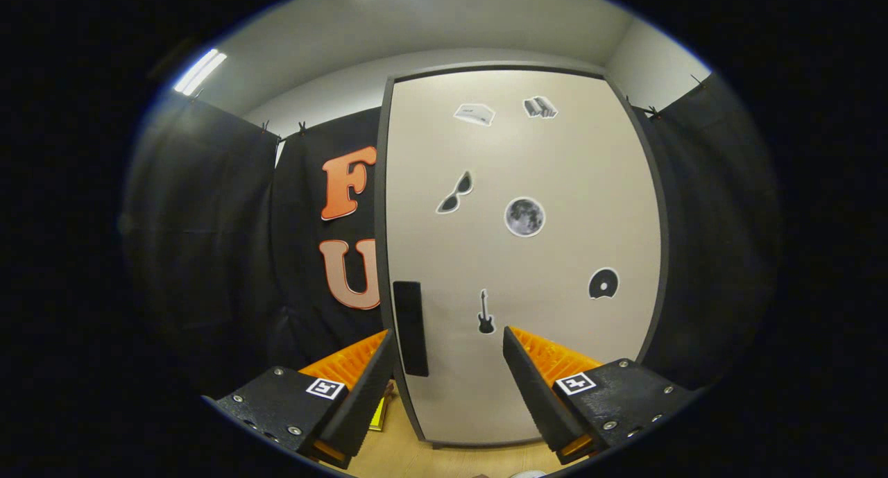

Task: Open the shoe cabinet door, grab the shoes and put them into the shoe cabinet, then close the shoe cabinet door.

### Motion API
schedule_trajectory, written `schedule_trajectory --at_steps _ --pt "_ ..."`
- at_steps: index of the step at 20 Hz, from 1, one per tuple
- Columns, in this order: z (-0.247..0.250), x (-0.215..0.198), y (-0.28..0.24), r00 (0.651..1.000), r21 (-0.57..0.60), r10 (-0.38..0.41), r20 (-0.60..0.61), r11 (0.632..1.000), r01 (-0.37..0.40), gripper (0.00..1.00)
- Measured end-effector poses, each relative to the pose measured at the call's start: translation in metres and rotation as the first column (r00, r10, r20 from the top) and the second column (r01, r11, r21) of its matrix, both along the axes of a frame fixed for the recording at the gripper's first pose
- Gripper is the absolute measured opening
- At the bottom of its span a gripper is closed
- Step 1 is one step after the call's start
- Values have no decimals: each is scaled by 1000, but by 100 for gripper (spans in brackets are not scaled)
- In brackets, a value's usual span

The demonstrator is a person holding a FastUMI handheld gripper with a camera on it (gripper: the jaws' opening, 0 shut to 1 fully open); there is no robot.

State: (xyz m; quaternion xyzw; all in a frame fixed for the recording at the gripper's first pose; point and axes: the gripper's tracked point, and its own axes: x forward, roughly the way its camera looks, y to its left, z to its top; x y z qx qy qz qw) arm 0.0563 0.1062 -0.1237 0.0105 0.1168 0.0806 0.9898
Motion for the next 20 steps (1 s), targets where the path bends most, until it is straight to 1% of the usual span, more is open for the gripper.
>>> schedule_trajectory --at_steps 3,6,8,9,10,11,12,13,14,15,16,17,20 --pt "-23 14 20 999 -26 13 -50 1000 -14 91" --pt "-39 34 30 997 -37 -9 -74 999 6 85" --pt "-48 48 33 995 -40 -38 -94 999 35 78" --pt "-52 52 36 994 -34 -40 -104 999 37 73" --pt "-54 57 40 993 -30 -42 -108 999 39 70" --pt "-57 62 39 992 -34 -60 -112 998 57 64" --pt "-60 66 38 990 -36 -78 -117 997 75 60" --pt "-64 69 40 987 -33 -89 -131 996 86 54" --pt "-68 72 43 986 -30 -92 -142 996 88 52" --pt "-71 72 44 982 -26 -103 -157 995 100 47" --pt "-65 70 43 983 -20 -118 -144 993 116 43" --pt "-70 72 44 980 -29 -126 -155 992 123 39" --pt "-69 73 44 982 -48 -123 -141 992 118 35"
